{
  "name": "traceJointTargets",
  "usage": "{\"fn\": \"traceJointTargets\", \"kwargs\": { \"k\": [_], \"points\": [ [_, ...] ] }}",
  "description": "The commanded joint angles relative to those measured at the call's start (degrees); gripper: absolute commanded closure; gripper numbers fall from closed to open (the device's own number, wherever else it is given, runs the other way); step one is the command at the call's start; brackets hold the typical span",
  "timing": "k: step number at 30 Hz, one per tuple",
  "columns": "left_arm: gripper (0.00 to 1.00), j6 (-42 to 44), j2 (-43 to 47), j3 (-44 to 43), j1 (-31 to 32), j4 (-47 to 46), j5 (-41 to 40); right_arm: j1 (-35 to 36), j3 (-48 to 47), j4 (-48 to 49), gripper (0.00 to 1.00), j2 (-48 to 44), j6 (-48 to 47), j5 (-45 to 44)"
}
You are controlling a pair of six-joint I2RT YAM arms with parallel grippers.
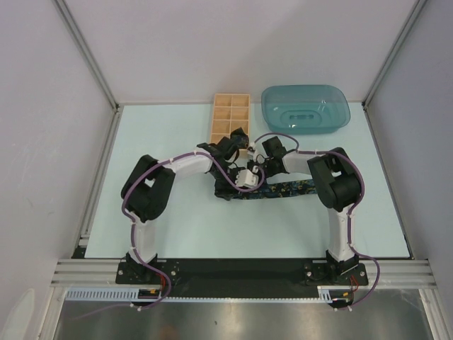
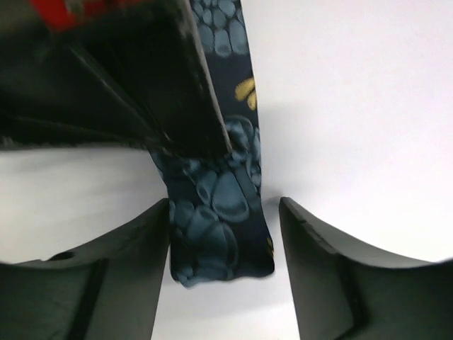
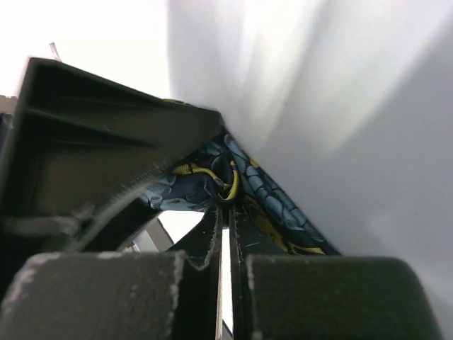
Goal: Roll the ties
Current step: Roll the tie at the center of the board.
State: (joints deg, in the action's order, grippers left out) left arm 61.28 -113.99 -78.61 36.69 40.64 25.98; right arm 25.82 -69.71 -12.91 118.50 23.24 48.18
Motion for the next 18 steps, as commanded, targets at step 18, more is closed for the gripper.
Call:
{"fn": "traceJointTargets", "kwargs": {
  "k": [18],
  "points": [
    [0.18,-7.6,6.9,3.0,-5.1,-7.0,12.4,-0.2,-1.3,-1.0,1.0,4.5,-2.9,-5.1]
  ]
}}
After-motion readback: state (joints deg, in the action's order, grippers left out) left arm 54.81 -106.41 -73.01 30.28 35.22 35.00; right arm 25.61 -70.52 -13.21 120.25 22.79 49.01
